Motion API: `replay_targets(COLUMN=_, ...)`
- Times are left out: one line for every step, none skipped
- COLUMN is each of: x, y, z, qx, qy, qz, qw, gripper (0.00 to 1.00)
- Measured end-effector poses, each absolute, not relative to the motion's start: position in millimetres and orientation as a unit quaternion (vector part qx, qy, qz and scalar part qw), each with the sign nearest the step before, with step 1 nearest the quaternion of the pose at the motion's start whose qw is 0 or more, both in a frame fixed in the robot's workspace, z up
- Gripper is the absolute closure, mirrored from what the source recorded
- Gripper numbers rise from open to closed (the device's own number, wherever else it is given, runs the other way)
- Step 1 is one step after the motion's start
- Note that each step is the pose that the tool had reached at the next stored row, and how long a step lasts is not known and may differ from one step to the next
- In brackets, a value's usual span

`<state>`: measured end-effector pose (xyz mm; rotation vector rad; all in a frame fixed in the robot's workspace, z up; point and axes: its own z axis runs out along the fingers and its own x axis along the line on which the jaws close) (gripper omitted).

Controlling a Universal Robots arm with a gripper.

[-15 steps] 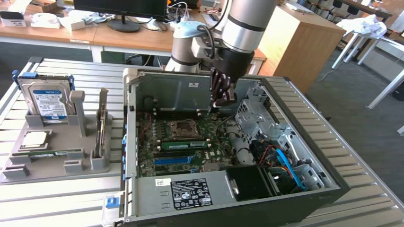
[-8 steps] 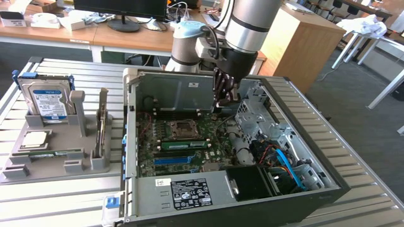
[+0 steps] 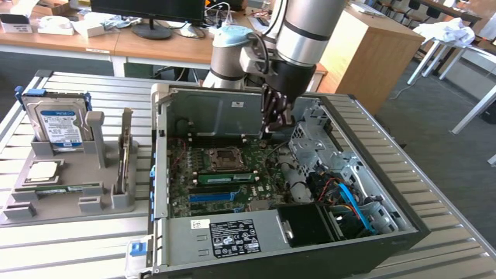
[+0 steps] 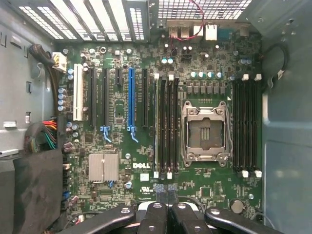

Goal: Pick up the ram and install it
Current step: 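Press down the ram until it locks into place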

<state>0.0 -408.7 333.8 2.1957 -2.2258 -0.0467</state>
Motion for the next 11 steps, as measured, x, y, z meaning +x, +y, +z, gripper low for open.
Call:
replay_targets(x=0.0, y=-408.7, z=333.1, qx=0.702, qy=-0.712, qz=-0.015, qw=0.007, gripper=0.90)
replay_targets(x=0.0, y=-408.7, z=332.4, qx=0.702, qy=-0.712, qz=-0.015, qw=0.007, gripper=0.90)
replay_targets(x=0.0, y=-408.7, z=331.7, qx=0.702, qy=-0.712, qz=-0.015, qw=0.007, gripper=0.90)
replay_targets(x=0.0, y=-408.7, z=331.1, qx=0.702, qy=-0.712, qz=-0.015, qw=0.007, gripper=0.90)
replay_targets(x=0.0, y=-408.7, z=330.5, qx=0.702, qy=-0.712, qz=-0.015, qw=0.007, gripper=0.90)
replay_targets(x=0.0, y=-408.7, z=330.0, qx=0.702, qy=-0.712, qz=-0.015, qw=0.007, gripper=0.90)
replay_targets(x=0.0, y=-408.7, z=329.3, qx=0.702, qy=-0.712, qz=-0.015, qw=0.007, gripper=0.90)
replay_targets(x=0.0, y=-408.7, z=328.7, qx=0.702, qy=-0.712, qz=-0.015, qw=0.007, gripper=0.90)
replay_targets(x=0.0, y=-408.7, z=328.1, qx=0.702, qy=-0.712, qz=-0.015, qw=0.007, gripper=0.90)
replay_targets(x=0.0, y=-408.7, z=327.5, qx=0.702, qy=-0.712, qz=-0.015, qw=0.007, gripper=0.90)
replay_targets(x=0.0, y=-408.7, z=326.9, qx=0.702, qy=-0.712, qz=-0.015, qw=0.007, gripper=0.90)
